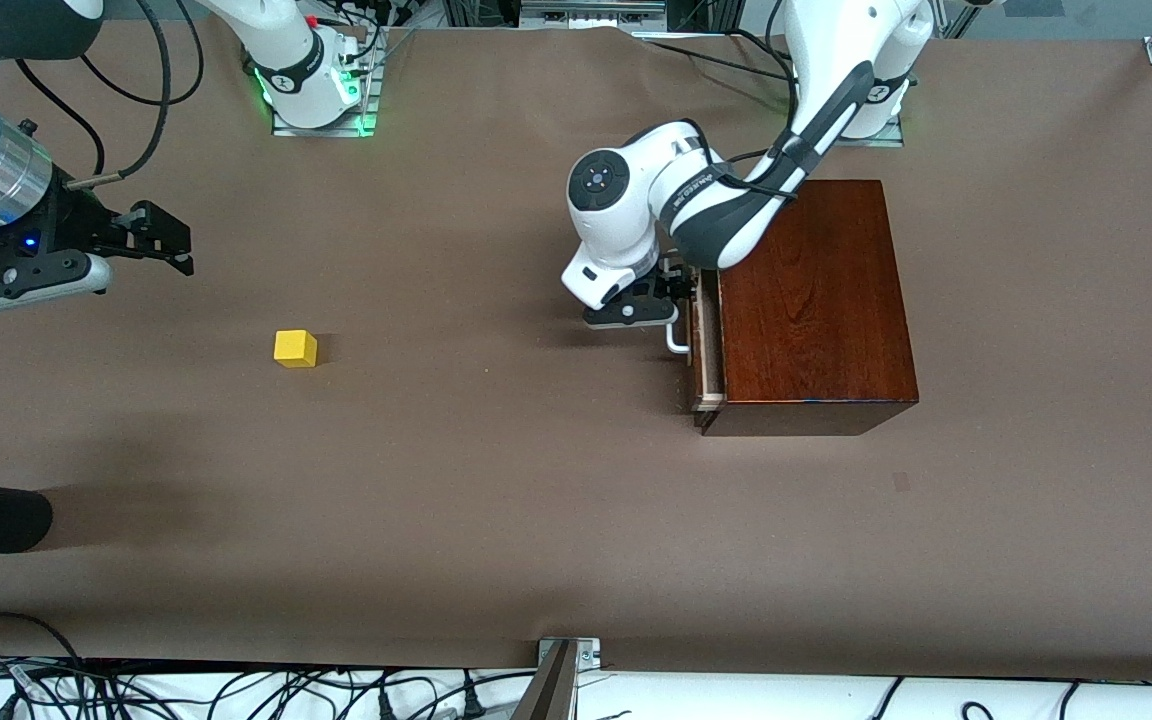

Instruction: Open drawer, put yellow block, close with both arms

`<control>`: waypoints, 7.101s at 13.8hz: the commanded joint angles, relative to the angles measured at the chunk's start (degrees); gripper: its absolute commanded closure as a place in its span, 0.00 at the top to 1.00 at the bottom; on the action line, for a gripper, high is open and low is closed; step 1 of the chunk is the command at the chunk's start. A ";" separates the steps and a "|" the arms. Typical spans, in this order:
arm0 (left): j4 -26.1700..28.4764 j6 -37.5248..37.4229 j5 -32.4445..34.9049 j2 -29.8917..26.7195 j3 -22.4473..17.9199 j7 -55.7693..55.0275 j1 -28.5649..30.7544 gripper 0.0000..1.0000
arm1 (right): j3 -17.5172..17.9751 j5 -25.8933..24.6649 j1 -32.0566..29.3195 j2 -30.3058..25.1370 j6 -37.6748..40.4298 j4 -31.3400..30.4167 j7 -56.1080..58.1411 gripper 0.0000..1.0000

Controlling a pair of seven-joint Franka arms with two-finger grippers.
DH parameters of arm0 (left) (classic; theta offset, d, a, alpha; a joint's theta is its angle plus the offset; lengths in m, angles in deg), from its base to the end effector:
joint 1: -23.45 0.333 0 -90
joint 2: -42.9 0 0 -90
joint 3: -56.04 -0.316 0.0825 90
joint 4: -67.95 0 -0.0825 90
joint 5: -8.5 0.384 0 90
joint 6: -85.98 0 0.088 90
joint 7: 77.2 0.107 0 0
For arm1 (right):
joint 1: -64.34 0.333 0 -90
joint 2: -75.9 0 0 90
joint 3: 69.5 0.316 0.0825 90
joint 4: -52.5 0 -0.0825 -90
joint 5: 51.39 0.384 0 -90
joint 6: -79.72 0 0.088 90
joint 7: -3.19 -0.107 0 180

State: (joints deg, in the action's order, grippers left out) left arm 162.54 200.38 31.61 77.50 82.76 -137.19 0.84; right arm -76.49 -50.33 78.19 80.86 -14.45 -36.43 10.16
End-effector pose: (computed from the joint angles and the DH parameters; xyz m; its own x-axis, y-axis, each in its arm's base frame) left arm 0.4736 -0.4621 0.2752 0.9990 0.0343 -0.0296 0.0280 -0.9806 -0.1938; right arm 0.5818 0.0749 0.5907 0.9712 0.2382 0.0065 0.2383 -0.9712 -0.0072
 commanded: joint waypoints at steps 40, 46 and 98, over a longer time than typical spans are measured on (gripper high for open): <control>-24.12 -38.68 -15.81 -15.60 -1.30 39.29 26.64 1.00 | 0.40 0.43 -1.20 10.87 -23.31 -17.11 -0.81 1.00; 0.74 -14.51 -24.69 -33.52 -22.11 59.11 22.90 1.00 | 0.31 0.44 -1.20 10.42 -47.13 -36.55 -5.29 1.00; -1.08 -20.00 -20.47 -33.37 -24.25 58.68 19.72 1.00 | 12.00 -13.89 42.57 43.99 -24.93 29.17 10.61 0.00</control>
State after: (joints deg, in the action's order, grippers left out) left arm 163.39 181.66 10.02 43.49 58.42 -79.01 20.85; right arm -64.01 -63.26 120.18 123.41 -39.77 -9.72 18.79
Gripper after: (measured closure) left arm 0.000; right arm 0.449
